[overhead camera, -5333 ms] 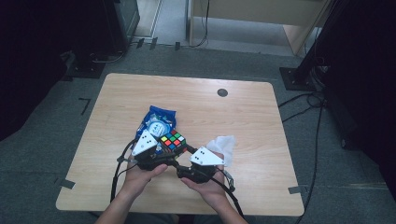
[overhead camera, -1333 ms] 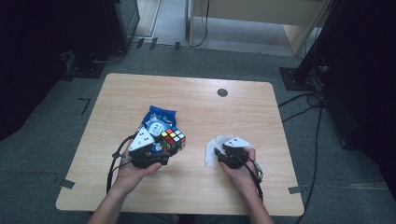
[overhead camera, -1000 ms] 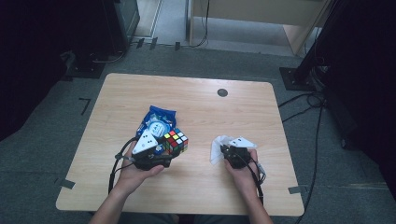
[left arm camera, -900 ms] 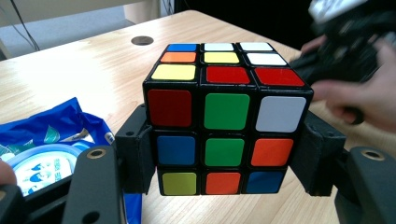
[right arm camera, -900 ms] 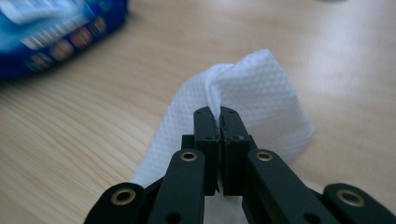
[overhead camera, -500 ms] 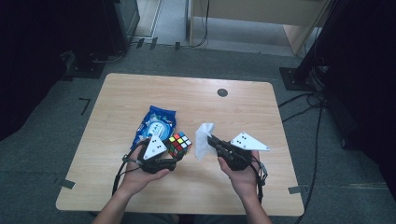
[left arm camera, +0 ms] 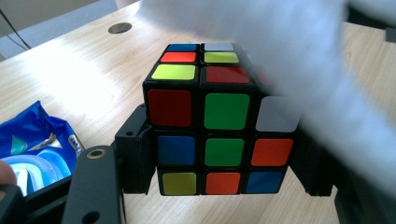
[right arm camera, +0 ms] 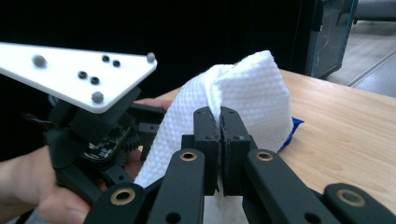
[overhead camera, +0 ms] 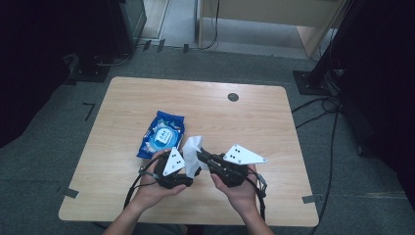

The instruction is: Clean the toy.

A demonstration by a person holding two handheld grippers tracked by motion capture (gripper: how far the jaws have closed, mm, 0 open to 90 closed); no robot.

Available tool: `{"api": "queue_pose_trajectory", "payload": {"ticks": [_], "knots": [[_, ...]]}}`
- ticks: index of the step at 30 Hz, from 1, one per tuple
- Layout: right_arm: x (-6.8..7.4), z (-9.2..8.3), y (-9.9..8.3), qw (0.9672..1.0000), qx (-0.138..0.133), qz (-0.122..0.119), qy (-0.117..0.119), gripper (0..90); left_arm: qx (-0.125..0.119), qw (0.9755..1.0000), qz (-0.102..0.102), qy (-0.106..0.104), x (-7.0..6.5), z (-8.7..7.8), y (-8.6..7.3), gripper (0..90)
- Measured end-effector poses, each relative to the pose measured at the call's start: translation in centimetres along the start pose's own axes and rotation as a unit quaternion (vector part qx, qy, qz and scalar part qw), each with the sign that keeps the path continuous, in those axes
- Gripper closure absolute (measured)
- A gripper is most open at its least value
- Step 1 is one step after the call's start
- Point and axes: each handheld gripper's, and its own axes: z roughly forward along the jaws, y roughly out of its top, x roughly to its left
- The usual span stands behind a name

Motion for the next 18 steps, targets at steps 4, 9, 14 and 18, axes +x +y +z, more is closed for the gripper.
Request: {"api": "queue_pose_trajectory", "payload": {"ticks": [4,9,14,18], "knots": [[0.1,0.6,-0.4,0.9999,0.010,-0.002,0.001,88.2,0.002,0.9999,0.015,0.005,-0.6,0.1,0.1,34.0],[0.0,1.3,-1.1,0.9996,0.027,-0.004,-0.012,88.1,-0.004,0.9996,0.026,0.009,-1.0,-0.1,0.2,34.0],[-0.3,1.4,-1.3,0.9993,0.031,-0.002,-0.020,88.0,-0.004,0.9992,0.037,0.014,-1.2,0.0,0.2,34.0],[-0.8,1.3,-1.4,0.9989,0.035,0.007,-0.031,87.9,-0.004,0.9985,0.051,0.020,-1.5,0.0,0.2,34.0]]}}
